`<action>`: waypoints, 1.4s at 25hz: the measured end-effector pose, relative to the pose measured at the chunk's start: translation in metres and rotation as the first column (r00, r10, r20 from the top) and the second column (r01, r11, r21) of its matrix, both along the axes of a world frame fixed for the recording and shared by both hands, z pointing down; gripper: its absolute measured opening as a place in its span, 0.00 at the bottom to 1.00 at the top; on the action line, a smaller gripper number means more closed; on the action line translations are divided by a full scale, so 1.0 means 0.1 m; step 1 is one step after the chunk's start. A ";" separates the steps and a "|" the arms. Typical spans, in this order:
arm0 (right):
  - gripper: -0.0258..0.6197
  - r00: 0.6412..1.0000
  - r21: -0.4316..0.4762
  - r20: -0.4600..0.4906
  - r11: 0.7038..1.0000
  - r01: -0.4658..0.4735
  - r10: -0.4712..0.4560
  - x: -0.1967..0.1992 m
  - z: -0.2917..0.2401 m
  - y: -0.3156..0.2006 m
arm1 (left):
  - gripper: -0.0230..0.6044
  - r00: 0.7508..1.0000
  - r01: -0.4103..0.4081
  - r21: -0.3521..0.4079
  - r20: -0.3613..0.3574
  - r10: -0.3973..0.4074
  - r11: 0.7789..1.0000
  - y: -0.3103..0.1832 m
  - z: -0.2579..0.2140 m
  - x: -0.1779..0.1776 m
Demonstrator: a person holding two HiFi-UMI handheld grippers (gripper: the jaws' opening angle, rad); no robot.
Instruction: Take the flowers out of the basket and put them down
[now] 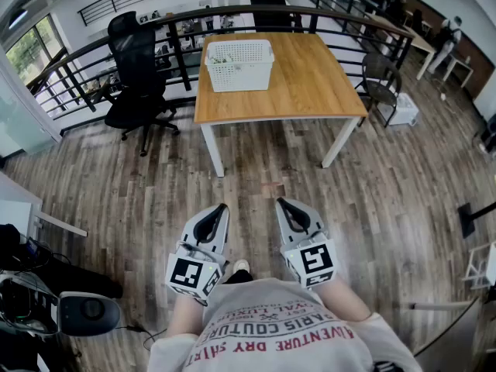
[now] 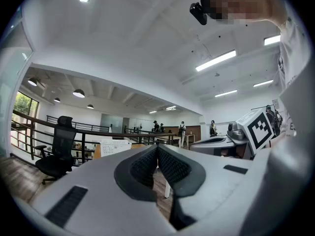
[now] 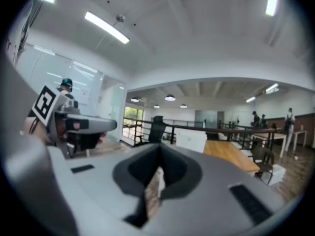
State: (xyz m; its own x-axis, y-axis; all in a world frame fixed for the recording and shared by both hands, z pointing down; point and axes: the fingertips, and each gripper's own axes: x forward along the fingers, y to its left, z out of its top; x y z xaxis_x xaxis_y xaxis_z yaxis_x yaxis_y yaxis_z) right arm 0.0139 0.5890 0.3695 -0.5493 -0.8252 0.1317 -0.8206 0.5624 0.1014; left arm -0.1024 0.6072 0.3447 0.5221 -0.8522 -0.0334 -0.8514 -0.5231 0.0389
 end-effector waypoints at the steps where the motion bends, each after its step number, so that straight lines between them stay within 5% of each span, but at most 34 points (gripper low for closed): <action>1: 0.08 1.000 -0.003 0.000 1.000 0.000 0.000 0.01 0.02 0.00 | 0.08 1.000 0.000 -0.001 0.003 0.000 1.000 -0.01 0.02 0.01; 19: 0.09 0.997 -0.114 0.016 0.990 -0.078 0.081 0.07 0.40 -0.37 | 0.08 1.000 -0.031 -0.084 -0.007 0.031 0.996 -0.42 0.32 -0.02; 35: 0.09 0.989 -0.097 -0.054 0.985 -0.144 0.139 -0.59 0.39 -1.49 | 0.08 0.999 -0.048 -0.066 -0.026 0.047 0.997 -1.59 0.22 -0.86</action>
